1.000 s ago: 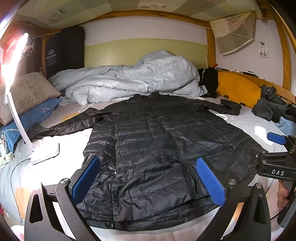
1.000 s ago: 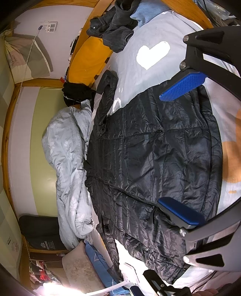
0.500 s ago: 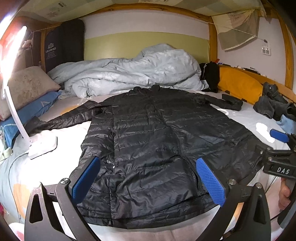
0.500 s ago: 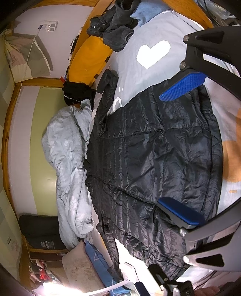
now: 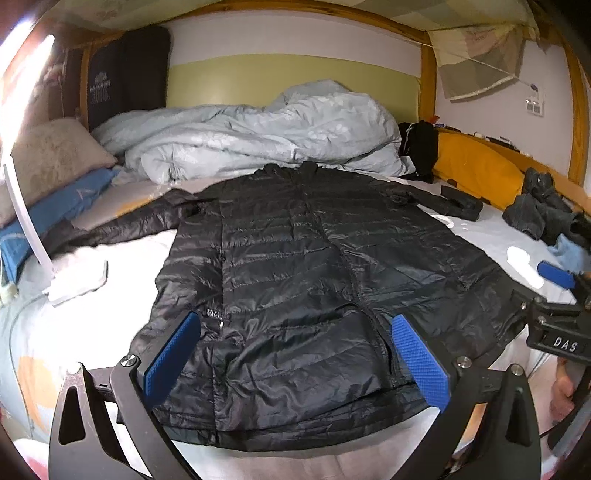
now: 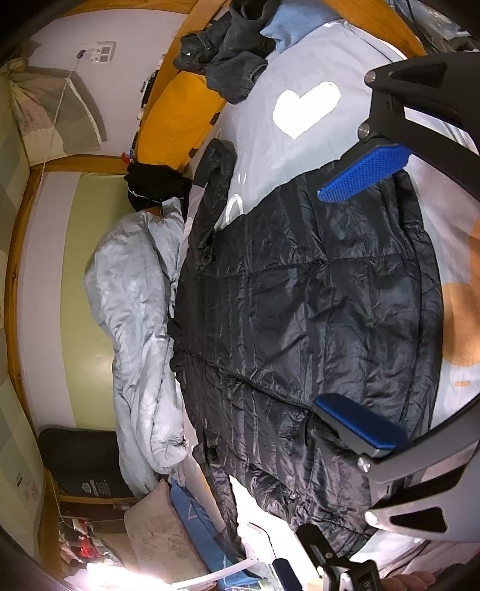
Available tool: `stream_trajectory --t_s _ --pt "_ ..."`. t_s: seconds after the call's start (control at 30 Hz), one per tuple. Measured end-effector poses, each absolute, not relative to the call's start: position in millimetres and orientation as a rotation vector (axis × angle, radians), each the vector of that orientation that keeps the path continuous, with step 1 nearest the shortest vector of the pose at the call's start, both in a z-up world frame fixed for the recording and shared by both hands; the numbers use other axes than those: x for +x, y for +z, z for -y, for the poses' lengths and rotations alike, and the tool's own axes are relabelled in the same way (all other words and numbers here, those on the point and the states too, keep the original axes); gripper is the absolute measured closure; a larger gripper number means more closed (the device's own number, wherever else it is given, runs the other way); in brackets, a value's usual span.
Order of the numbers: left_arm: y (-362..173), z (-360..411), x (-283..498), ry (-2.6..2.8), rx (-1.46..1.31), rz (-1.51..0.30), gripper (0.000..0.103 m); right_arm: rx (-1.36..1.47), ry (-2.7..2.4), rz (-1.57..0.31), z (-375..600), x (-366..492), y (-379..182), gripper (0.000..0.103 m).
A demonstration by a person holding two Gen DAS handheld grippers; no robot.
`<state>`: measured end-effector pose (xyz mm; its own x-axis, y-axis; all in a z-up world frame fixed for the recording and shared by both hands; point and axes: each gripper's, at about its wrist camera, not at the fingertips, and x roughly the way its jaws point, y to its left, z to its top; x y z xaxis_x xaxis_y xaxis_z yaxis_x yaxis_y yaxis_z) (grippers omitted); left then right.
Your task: Fold large clothes
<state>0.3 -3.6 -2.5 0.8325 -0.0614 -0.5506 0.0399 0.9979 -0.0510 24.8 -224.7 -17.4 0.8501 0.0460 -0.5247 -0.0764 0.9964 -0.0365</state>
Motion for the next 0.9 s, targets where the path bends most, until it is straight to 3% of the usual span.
stream_trajectory --t_s 0.9 --pt "-4.6 1.8 -0.2 -0.065 -0.03 -0.607 0.0 -0.061 0.06 -0.551 223.9 26.9 -18.4 0.0"
